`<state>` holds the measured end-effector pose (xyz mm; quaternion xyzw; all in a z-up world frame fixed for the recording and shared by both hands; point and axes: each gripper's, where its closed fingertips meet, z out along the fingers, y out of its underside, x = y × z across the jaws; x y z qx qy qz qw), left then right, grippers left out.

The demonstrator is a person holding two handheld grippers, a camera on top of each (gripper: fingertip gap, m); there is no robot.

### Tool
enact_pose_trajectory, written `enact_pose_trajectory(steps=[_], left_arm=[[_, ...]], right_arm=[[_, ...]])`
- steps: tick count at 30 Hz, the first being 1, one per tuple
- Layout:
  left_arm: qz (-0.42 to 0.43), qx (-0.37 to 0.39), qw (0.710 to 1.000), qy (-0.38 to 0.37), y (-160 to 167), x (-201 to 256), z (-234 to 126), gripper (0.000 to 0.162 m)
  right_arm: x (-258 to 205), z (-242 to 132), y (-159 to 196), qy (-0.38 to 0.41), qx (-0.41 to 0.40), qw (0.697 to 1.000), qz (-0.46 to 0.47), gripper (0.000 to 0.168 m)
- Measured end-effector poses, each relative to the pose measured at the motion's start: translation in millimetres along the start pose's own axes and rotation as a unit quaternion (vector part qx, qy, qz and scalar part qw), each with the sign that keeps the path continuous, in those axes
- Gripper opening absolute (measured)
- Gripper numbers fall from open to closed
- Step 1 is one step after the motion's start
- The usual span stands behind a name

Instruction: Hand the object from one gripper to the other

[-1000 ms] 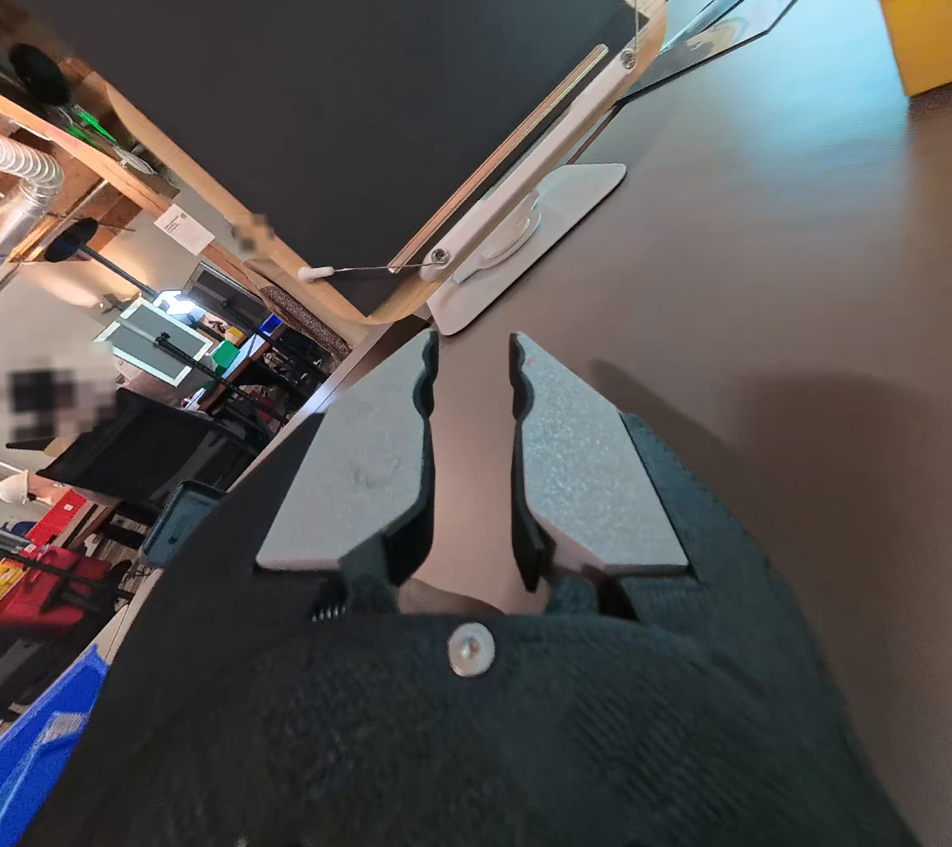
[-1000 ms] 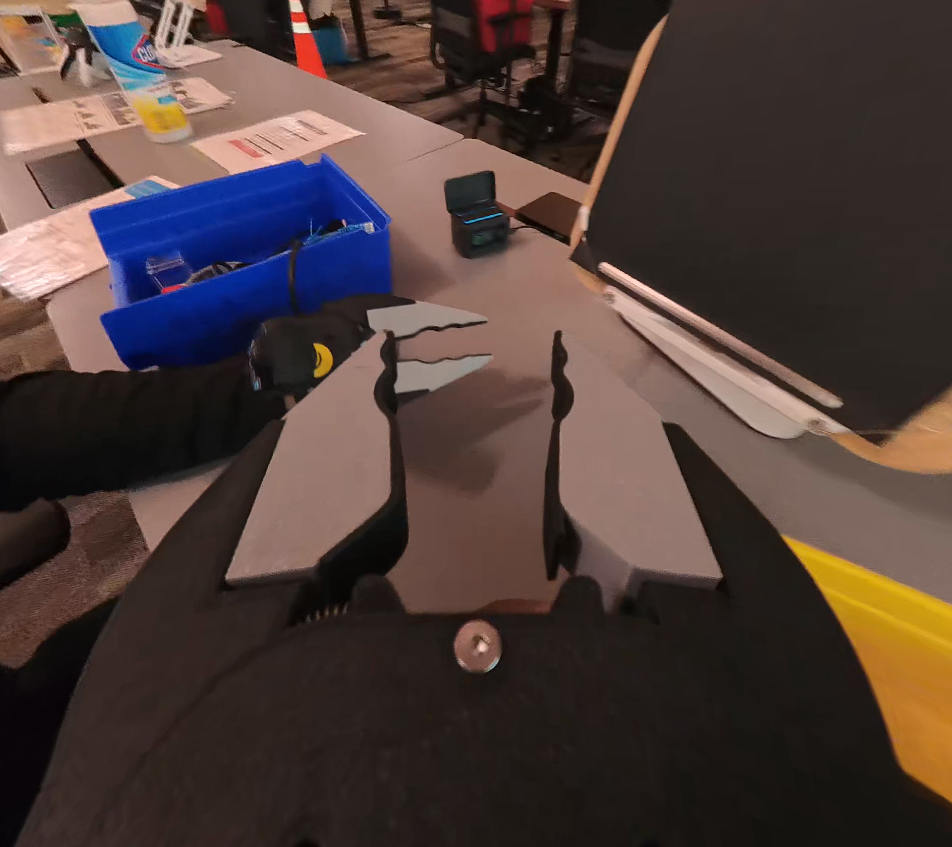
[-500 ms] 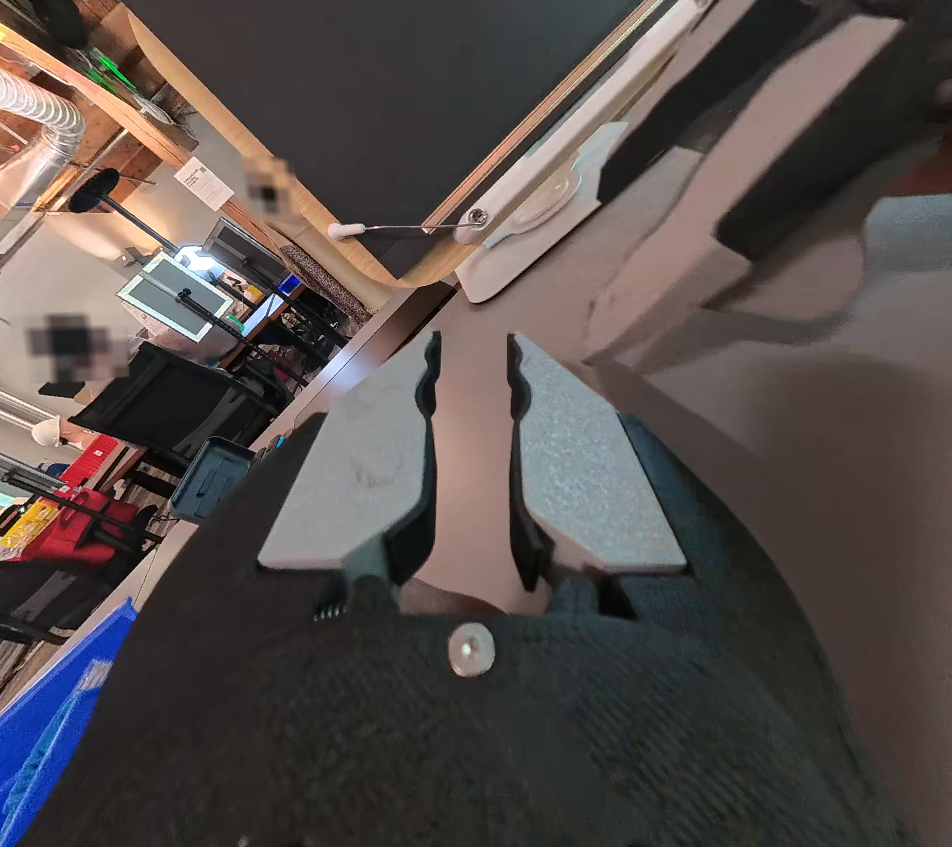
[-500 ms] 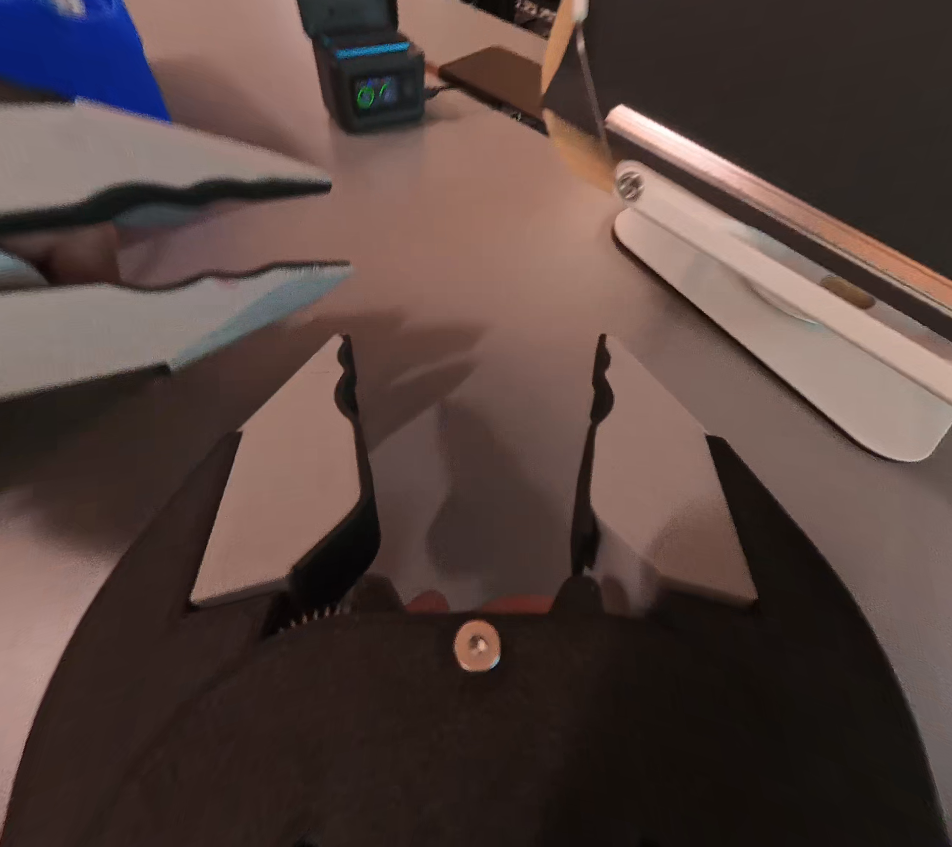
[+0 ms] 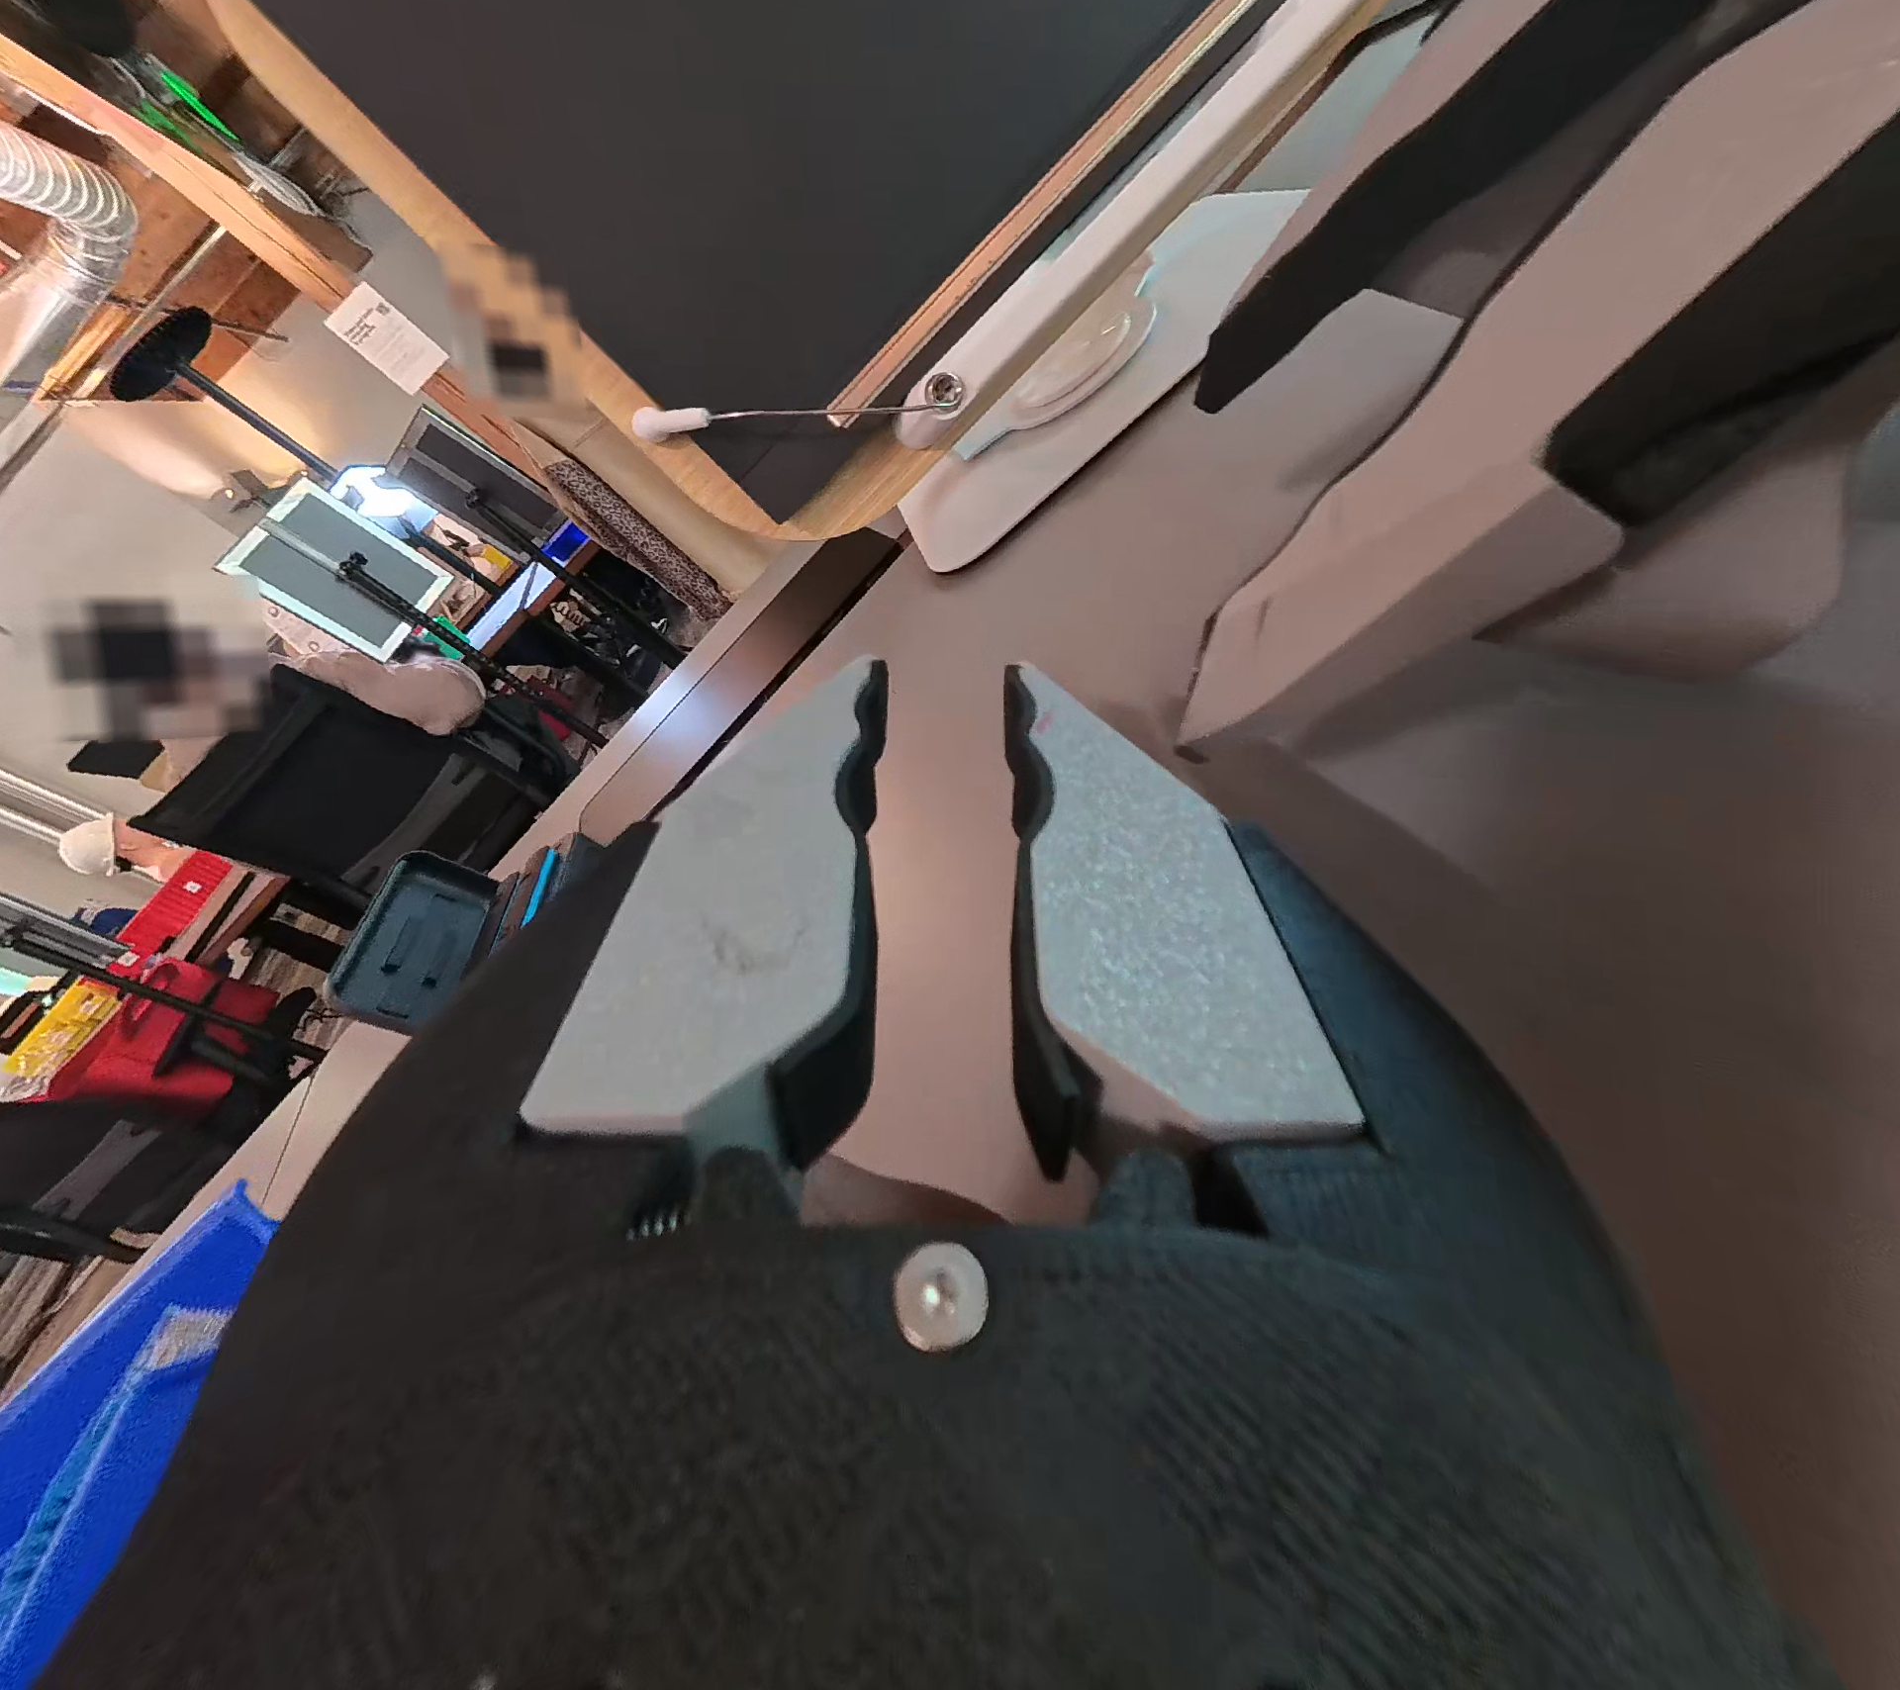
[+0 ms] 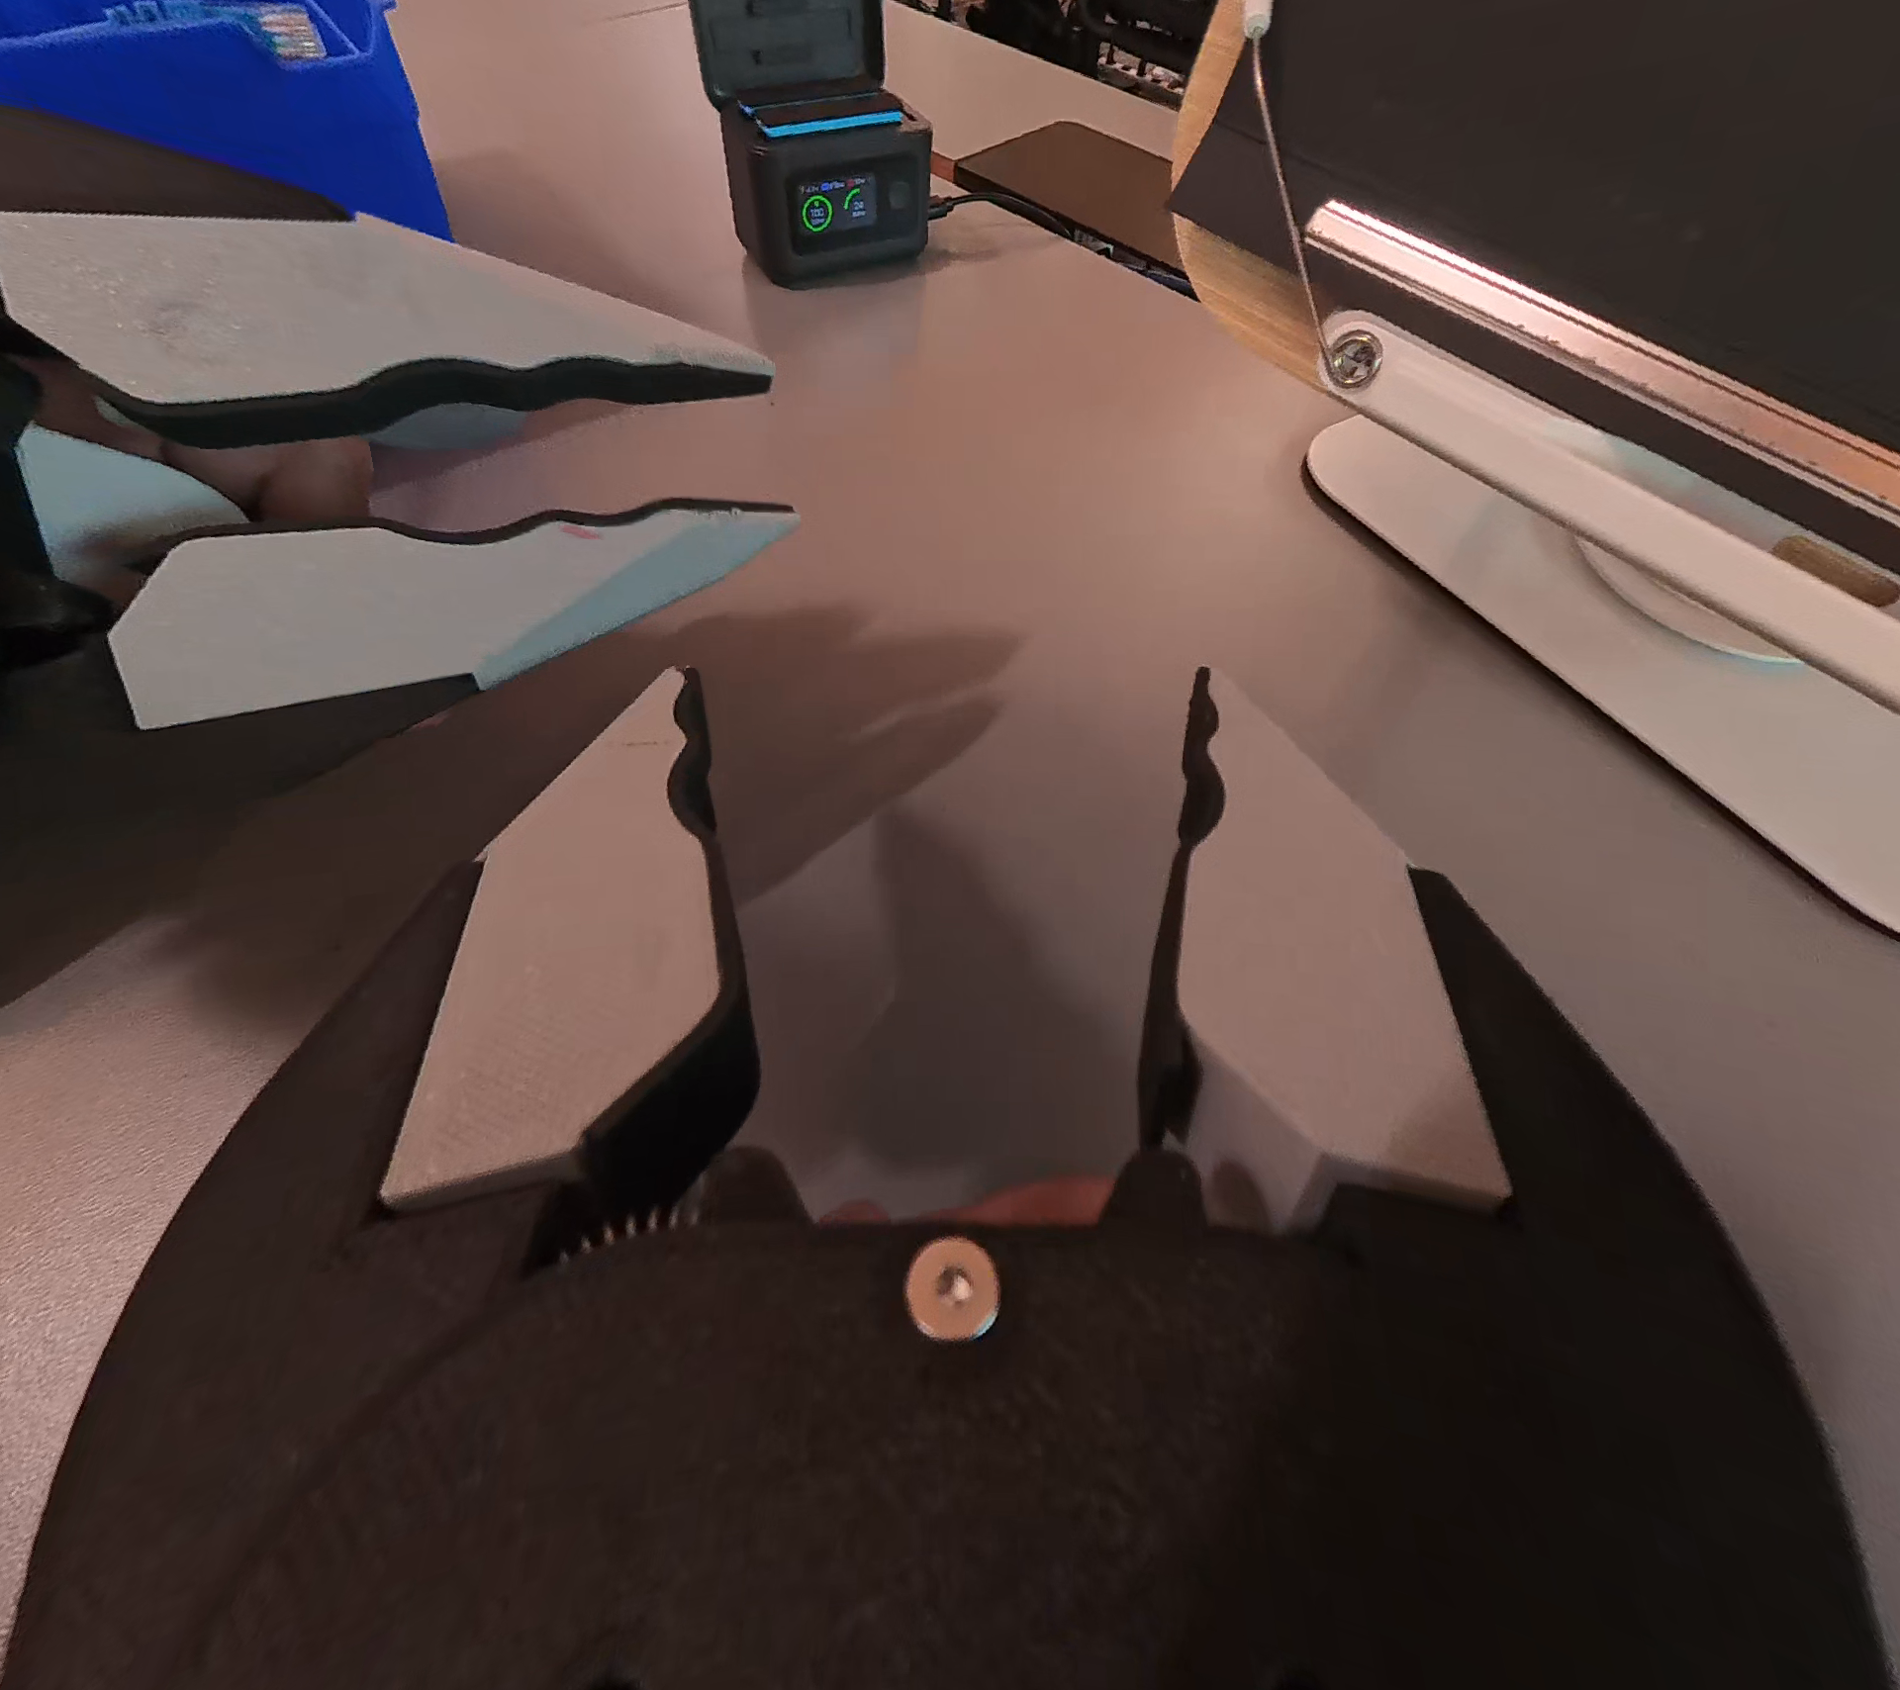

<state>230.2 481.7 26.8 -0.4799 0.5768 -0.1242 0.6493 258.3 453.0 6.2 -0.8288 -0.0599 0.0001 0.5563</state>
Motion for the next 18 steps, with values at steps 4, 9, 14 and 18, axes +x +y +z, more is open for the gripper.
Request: enact_pose_trajectory(steps=[4,9,14,18], left_arm=[[0.009,0.002,1.000,0.007,-2.5,6.1,-0.5,0.019],[0.012,-0.002,1.000,0.008,-1.8,7.2,-0.1,0.017],[0.004,-0.008,1.000,0.003,0.3,3.9,0.4,0.018],[0.002,-0.009,1.000,0.003,0.9,3.4,0.6,0.018]], right_arm=[[-2.5,0.2,-1.2,0.001,0.004,1.000,-0.006,0.098],[9.8,2.8,2.0,0.052,-0.009,0.999,-0.004,0.129],[14.1,4.0,3.1,0.077,-0.017,0.997,-0.010,0.141],[19.4,2.7,2.2,0.089,-0.012,0.996,0.006,0.139]])
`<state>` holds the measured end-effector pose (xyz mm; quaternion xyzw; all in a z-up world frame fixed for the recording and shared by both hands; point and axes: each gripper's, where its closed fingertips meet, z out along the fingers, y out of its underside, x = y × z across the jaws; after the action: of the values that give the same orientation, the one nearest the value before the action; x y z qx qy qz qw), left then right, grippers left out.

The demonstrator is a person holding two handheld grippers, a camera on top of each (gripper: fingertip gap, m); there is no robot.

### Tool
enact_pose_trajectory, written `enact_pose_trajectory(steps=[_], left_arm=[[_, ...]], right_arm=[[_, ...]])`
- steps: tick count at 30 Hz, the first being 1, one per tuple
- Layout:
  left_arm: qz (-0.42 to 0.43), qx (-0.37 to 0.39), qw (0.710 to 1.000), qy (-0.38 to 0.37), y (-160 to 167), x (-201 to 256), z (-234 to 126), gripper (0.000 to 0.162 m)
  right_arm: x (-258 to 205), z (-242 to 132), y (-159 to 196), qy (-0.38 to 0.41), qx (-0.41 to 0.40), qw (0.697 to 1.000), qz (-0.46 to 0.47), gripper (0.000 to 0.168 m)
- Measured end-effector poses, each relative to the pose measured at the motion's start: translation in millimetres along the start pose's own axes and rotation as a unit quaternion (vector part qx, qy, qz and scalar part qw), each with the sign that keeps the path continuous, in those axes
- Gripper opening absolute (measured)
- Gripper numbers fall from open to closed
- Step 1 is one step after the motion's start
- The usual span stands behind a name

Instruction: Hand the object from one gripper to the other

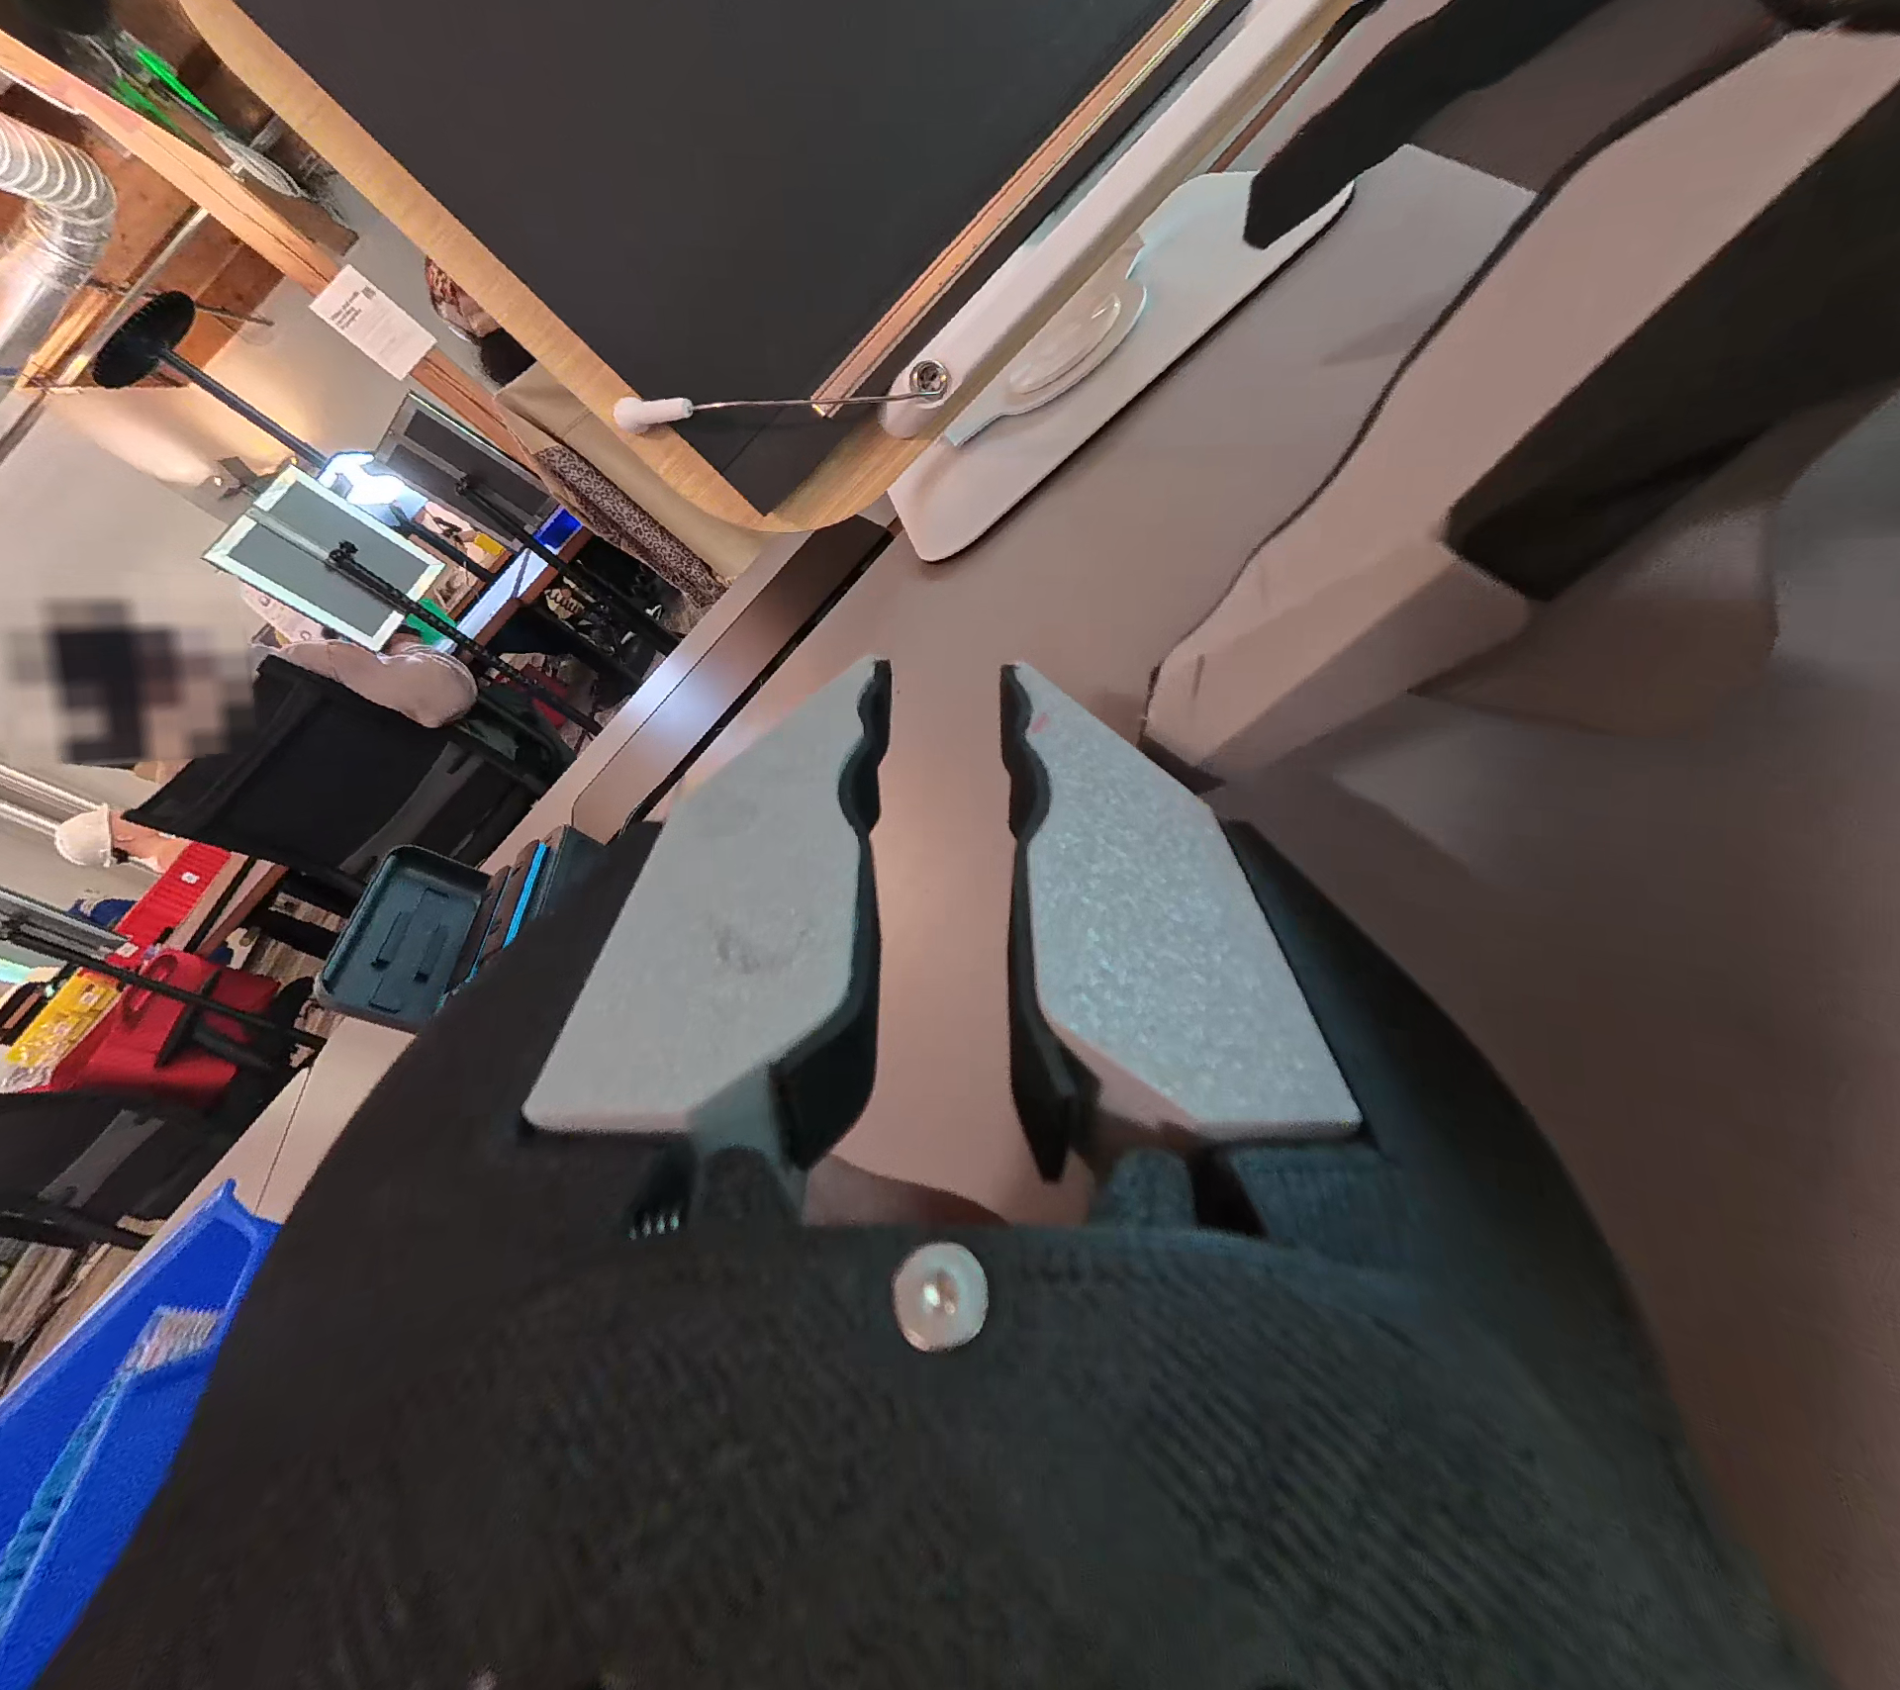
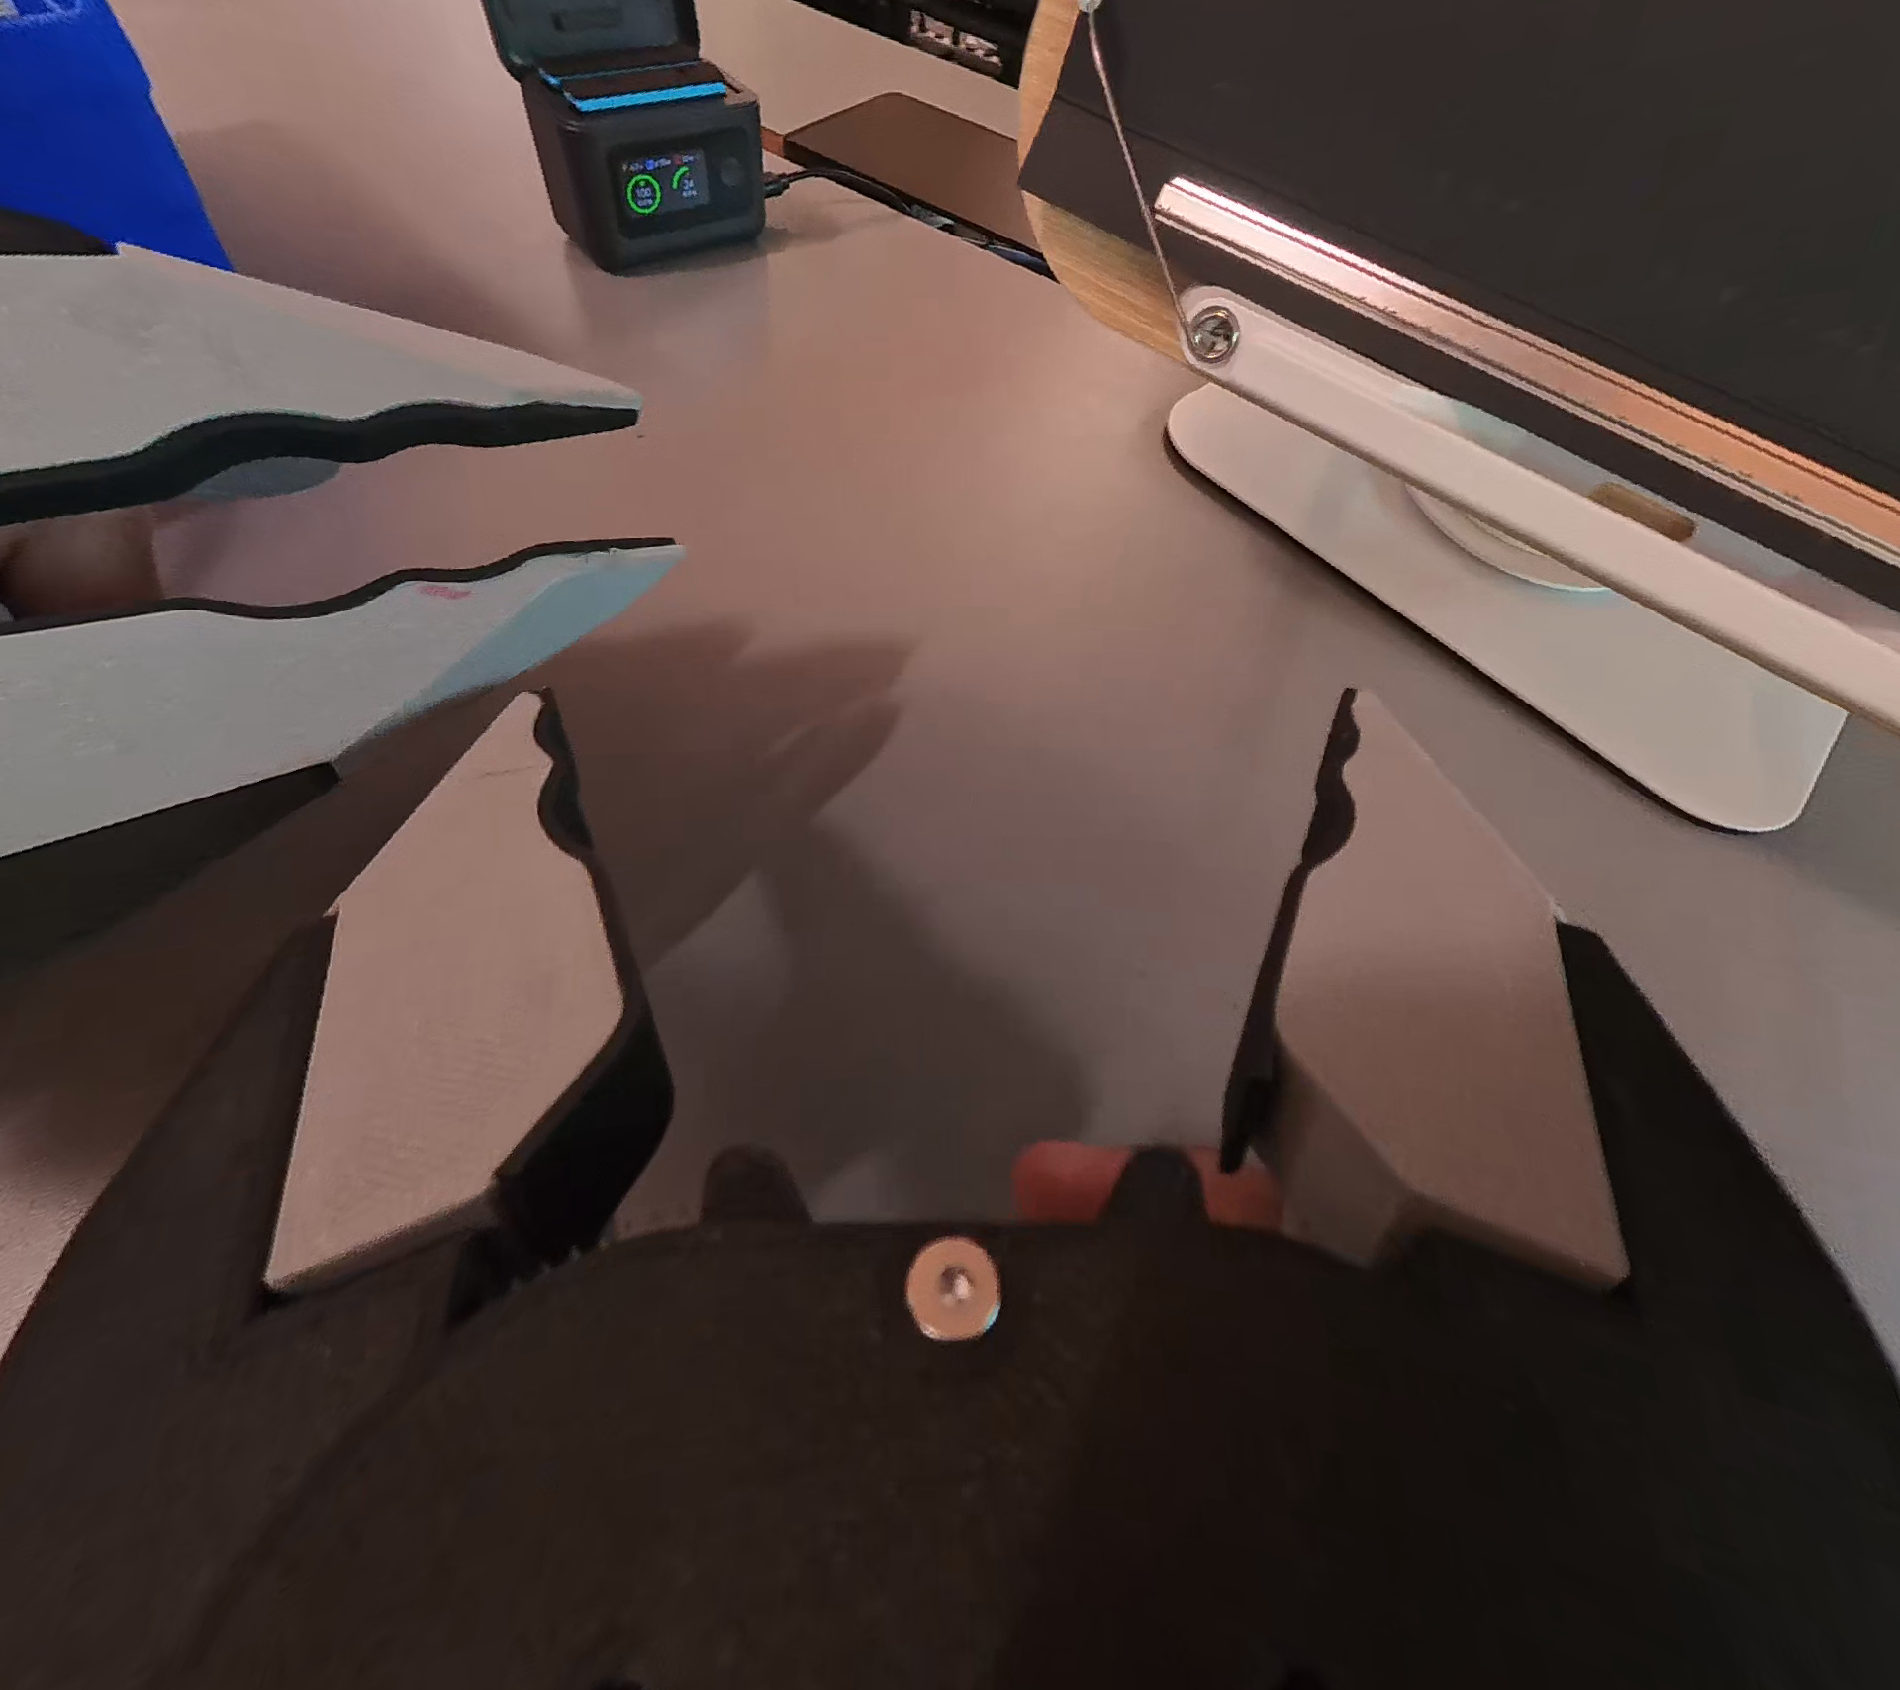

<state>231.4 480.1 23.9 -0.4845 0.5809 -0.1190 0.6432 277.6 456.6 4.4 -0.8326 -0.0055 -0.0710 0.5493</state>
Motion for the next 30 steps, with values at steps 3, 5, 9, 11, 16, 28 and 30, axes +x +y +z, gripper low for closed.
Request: enact_pose_trajectory(steps=[3,5,9,11,16,28,30], left_arm=[[0.010,0.002,1.000,0.000,-0.7,2.2,-0.4,0.017],[0.014,0.001,1.000,0.001,-0.6,3.5,-0.9,0.017],[0.010,-0.001,1.000,-0.003,0.8,1.2,-1.8,0.017],[0.007,-0.003,1.000,-0.005,2.0,-0.3,-2.7,0.017],[0.001,-0.004,1.000,-0.004,3.0,-2.0,-3.3,0.017],[-0.001,0.000,1.000,-0.004,-0.2,-2.6,-4.4,0.018],[0.003,0.001,1.000,-0.003,-1.6,-0.9,-4.9,0.017]], right_arm=[[0.0,-0.8,-2.6,-0.003,0.009,1.000,0.003,0.134],[0.6,-0.7,-2.8,0.001,0.010,1.000,0.001,0.130],[3.8,0.3,-2.2,0.014,0.007,1.000,0.001,0.119],[4.3,0.1,-3.4,0.016,0.011,1.000,0.003,0.112],[4.9,-1.1,-6.8,0.016,0.022,1.000,0.009,0.099],[-6.0,-5.0,-12.7,-0.024,0.042,0.999,0.010,0.077],[-7.3,-5.2,-13.0,-0.025,0.043,0.999,0.006,0.075]])
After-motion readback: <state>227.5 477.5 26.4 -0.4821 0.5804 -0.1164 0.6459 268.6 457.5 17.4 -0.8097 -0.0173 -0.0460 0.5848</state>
